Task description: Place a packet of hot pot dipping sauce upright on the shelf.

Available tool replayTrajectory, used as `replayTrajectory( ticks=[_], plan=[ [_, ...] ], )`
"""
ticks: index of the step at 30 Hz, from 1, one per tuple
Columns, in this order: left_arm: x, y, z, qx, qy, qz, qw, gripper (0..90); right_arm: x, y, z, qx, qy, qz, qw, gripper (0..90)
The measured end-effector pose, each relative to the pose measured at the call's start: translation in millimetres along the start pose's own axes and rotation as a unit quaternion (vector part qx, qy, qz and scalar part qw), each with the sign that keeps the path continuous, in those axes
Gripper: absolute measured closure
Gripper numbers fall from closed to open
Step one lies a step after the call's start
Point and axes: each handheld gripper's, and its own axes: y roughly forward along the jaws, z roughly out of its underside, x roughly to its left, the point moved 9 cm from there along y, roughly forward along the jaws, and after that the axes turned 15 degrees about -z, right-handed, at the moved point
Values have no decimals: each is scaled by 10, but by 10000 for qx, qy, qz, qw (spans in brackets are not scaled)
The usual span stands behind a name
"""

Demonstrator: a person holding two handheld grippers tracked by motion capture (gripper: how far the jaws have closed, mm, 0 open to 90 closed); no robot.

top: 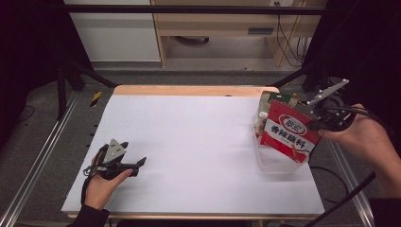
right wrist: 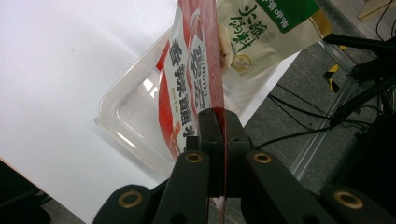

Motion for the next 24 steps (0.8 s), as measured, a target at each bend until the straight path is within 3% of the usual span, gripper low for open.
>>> replayTrajectory(
  ticks=[11, 24],
  plan=[
    [5, 2, 6, 14, 1, -3, 10000, 129, 25, 237, 6, 59, -1, -162, 9999, 900],
    [-3, 7, 13, 37, 4, 14, 10000, 129, 21, 248, 86, 93, 147, -217, 9996, 900]
  ],
)
